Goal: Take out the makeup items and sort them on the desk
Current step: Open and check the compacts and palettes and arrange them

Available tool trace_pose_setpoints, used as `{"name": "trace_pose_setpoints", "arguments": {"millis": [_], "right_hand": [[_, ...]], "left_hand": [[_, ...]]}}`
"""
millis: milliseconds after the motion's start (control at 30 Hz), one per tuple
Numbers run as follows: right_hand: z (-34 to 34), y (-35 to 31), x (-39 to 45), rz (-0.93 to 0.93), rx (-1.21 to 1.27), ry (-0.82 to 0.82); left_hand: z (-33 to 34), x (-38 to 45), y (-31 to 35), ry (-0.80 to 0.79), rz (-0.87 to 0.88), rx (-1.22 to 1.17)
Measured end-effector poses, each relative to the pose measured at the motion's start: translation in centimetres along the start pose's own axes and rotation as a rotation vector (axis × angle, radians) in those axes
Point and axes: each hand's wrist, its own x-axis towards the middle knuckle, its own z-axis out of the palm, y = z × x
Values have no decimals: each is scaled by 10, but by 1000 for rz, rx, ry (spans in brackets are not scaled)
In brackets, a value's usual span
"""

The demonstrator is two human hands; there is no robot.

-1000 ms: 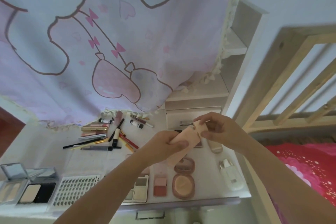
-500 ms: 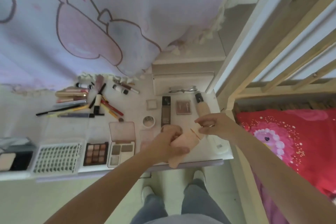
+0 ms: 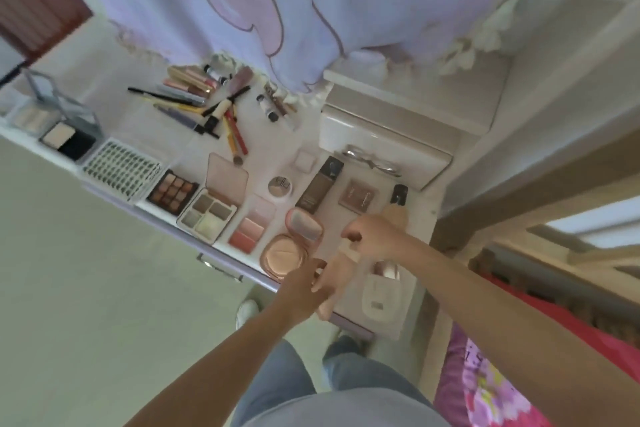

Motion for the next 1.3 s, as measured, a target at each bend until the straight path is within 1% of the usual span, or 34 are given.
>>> {"name": "trace_pose_setpoints", "arguments": {"millis": [100, 267, 333, 433, 533, 600, 700, 800, 900, 967, 1067, 1167, 1233, 1300], "right_hand": [[6, 5, 12, -59, -79, -33], [12, 10, 20, -100, -141, -32], [13, 10, 21, -114, -156, -34], [11, 8, 17, -153, -159, -14], [7, 9, 3, -196, -154, -1], [3, 15, -10, -208, -155, 39], [2, 30, -33, -150, -180, 48], [10, 43, -49, -119, -225, 11], [22, 49, -52, -87, -146, -35], [28, 52, -48, -43, -81, -43], [30, 57, -43, 53, 117, 17], [28, 62, -45, 141, 347, 33], [26, 65, -53, 165, 442, 36], [25, 64, -61, 147, 503, 8]], "left_hand": [[9, 0, 1, 71, -29, 71], [17, -2, 5, 189, -76, 190], [21, -4, 5, 239, -137, 234], [23, -4, 6, 267, -220, 325], [26, -8, 10, 274, -251, 420], [27, -14, 14, 323, -238, 454], [32, -26, 21, 376, -132, 478], [49, -30, 32, 285, -34, 386], [71, -24, 43, 151, 3, 320], [83, -18, 47, 102, -11, 288], [92, -11, 48, 139, -36, 247], [95, -10, 46, 162, -33, 223], [94, -12, 41, 168, -8, 241], [91, -15, 38, 189, 12, 227]]}}
